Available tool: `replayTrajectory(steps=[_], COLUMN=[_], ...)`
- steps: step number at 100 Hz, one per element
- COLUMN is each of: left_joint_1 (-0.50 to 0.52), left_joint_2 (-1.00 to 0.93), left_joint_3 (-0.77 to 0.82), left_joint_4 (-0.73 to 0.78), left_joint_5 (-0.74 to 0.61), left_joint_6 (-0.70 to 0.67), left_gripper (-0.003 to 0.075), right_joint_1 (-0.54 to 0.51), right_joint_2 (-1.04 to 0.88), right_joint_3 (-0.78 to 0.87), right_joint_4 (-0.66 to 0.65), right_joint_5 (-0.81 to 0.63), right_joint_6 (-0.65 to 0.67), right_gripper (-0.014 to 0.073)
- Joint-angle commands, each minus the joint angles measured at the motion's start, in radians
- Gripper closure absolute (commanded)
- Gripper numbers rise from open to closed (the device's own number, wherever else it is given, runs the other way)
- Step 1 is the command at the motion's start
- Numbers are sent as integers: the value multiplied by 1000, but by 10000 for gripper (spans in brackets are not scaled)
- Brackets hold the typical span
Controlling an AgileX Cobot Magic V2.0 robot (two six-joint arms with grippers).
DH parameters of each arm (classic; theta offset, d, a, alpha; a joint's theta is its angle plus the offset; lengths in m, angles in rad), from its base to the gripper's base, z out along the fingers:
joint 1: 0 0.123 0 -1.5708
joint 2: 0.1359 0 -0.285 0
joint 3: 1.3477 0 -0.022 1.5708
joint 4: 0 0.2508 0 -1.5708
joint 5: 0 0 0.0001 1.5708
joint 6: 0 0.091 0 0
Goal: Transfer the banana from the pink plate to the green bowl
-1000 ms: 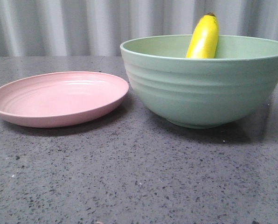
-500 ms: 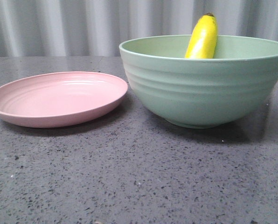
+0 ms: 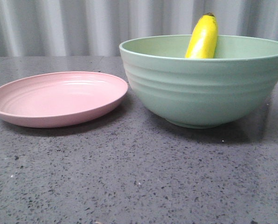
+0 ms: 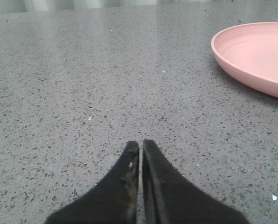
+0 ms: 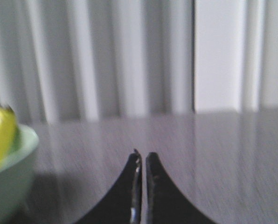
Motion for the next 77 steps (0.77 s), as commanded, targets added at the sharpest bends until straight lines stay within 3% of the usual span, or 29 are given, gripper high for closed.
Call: replayTrajectory(steps=[1, 24, 77], left_joint_1=[6, 6, 6], left_joint_2=[-28, -28, -28], left_joint_3=[9, 9, 9], left_joint_4=[-2, -2, -2], left_joint_5=[-72, -72, -72], left_joint_6=[-9, -9, -9], left_gripper=[741, 741, 741], right_joint_1=[-25, -25, -25], right_joint_2=[-24, -24, -24], right_joint_3=[23, 23, 23], right_joint_4=[-20, -24, -24], right_joint_5=[96, 347, 345], right_joint_6=[4, 4, 4], right_gripper=[659, 659, 659])
